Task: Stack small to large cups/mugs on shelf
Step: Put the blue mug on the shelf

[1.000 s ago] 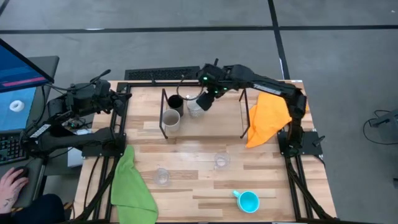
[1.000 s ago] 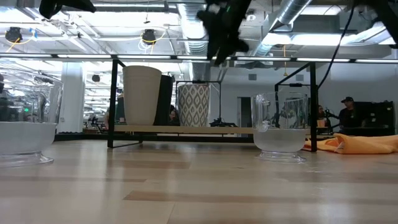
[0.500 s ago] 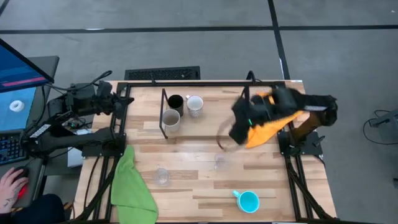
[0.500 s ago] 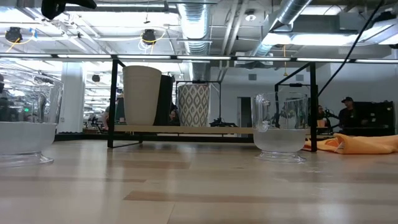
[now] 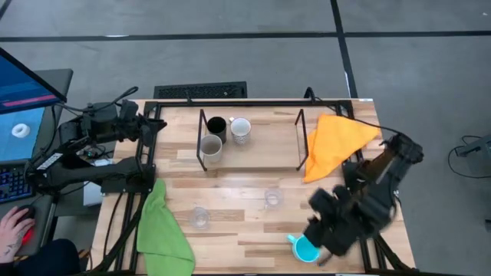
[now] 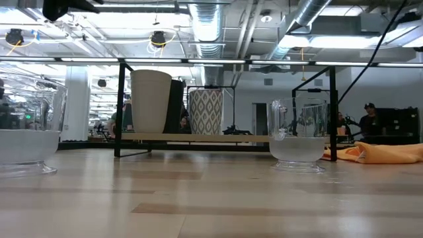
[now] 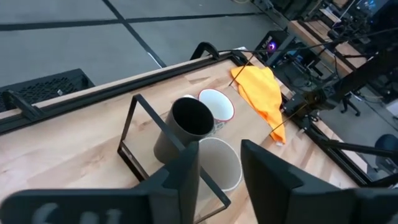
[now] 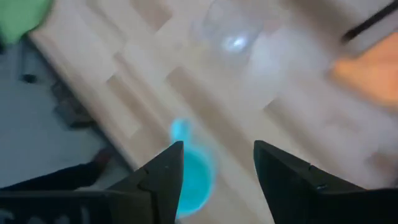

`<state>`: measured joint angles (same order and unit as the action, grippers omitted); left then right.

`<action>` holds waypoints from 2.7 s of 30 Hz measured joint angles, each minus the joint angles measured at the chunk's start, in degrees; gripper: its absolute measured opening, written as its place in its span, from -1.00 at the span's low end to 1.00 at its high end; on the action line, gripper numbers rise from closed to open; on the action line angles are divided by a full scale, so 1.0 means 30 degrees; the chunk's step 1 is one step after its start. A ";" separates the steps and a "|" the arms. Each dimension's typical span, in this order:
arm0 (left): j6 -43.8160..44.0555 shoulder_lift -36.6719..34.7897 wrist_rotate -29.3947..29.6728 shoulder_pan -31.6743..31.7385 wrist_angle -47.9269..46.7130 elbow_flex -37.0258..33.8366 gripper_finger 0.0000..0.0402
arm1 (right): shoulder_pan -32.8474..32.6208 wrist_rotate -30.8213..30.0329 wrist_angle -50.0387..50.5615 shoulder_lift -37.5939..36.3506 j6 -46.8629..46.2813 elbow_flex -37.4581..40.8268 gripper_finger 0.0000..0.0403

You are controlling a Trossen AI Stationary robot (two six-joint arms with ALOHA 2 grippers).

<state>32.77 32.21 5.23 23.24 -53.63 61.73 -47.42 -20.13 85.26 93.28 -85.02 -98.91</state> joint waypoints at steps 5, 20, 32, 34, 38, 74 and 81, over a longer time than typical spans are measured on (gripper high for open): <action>0.0016 0.0000 -0.0137 -0.0003 -0.0320 0.0000 -0.34 | -0.2608 -0.0145 -0.2398 0.0328 -0.3540 0.1996 0.06; 0.0039 0.0001 0.0014 0.0002 -0.0473 0.0000 -0.33 | -0.3922 -0.0303 -0.6558 0.0557 -0.2084 0.4305 0.14; 0.0296 0.0002 -0.0452 0.0002 -0.0470 0.0000 -0.33 | -0.2643 0.1730 -1.0500 0.2322 0.2304 0.4268 0.17; 0.0278 0.0000 -0.0645 0.0002 -0.0465 0.0000 -0.33 | -0.2657 0.2220 -1.1355 0.2988 0.1991 0.4282 0.17; 0.0056 0.0000 -0.1121 0.0000 -0.0473 0.0000 -0.33 | -0.2566 0.3049 -1.1859 0.3925 0.1223 0.4283 0.17; -0.0202 0.0000 -0.1597 -0.0005 -0.3421 0.0000 -0.33 | -0.0776 0.6135 -1.2188 0.6244 0.0316 0.3093 -0.94; -0.0064 0.0000 -0.1616 -0.0005 -0.3500 0.0000 -0.33 | -0.1564 0.3123 -1.1961 0.4794 0.0506 0.1182 -0.94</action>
<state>32.58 32.21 0.38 23.22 -64.13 61.73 -52.12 -10.76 49.37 107.66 -83.50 -95.36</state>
